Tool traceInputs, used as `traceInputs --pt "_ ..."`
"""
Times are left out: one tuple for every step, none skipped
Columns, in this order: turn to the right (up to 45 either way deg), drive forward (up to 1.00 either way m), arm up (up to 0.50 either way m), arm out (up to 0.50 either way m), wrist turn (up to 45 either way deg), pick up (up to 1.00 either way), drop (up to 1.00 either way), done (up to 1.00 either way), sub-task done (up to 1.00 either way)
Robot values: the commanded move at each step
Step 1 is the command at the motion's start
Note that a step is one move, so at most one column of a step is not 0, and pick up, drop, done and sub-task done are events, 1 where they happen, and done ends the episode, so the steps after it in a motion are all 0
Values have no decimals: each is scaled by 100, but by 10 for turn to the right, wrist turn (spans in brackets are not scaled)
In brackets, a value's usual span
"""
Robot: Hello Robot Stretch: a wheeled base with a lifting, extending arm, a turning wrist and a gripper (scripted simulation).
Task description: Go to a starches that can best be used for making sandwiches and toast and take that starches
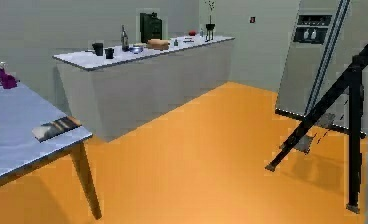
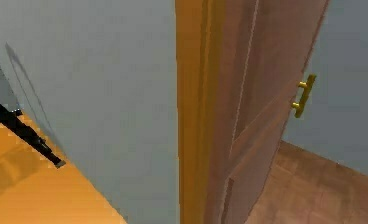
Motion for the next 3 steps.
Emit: traceInputs --pt "0 100 0 0 0 0 0 0 0" --pt "0 95 0 0 0 0 0 0 0" --pt "-450 0 0 0 0 0 0 0 0"
